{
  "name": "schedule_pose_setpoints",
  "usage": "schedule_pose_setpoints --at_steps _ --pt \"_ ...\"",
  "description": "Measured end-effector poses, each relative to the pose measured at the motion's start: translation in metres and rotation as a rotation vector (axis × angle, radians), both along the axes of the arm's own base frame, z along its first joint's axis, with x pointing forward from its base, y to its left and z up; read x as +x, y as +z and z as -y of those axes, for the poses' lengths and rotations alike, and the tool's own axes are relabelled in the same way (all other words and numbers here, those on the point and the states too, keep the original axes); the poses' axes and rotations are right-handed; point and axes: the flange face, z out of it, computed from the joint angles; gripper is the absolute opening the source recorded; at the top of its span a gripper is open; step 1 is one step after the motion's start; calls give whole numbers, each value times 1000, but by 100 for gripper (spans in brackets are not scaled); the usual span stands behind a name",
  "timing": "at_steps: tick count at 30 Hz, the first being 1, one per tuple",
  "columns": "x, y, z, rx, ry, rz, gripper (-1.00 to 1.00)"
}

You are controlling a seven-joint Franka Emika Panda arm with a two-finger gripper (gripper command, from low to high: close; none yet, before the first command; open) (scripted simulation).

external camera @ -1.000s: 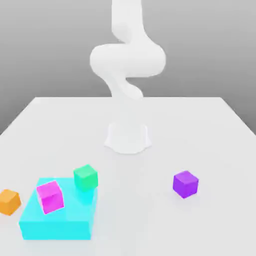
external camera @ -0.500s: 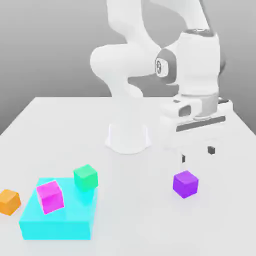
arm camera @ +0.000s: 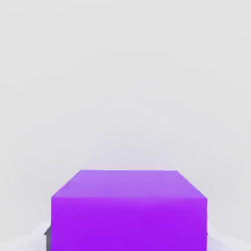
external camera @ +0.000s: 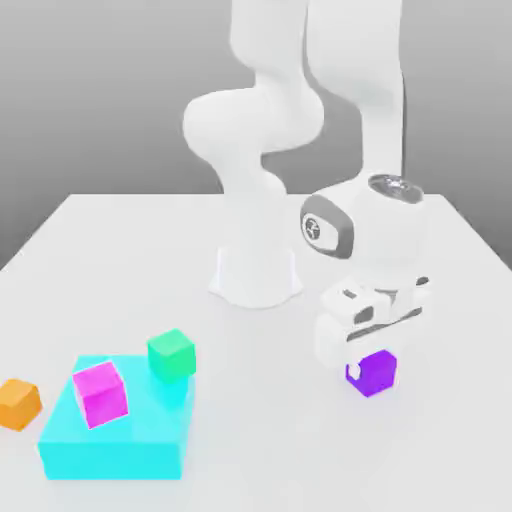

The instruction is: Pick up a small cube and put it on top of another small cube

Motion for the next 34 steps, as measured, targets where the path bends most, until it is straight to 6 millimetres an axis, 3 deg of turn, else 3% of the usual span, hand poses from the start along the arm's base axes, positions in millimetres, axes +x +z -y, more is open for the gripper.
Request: schedule_pose_setpoints --at_steps 7,9,12,17,20,24,26,30,31,34 --pt "0 49 -2 -2 7 1 -100" --pt "6 64 7 -3 1 2 -100" --pt "34 88 45 -5 8 7 -100" --pt "68 128 134 -10 16 10 -100" --pt "72 151 194 -9 18 8 -100" --pt "59 175 273 -1 17 1 -100" --pt "56 165 286 5 19 -1 -100" --pt "54 127 290 4 18 -1 -100" --pt "54 120 290 2 17 -1 100" --pt "54 120 290 2 17 -1 100"
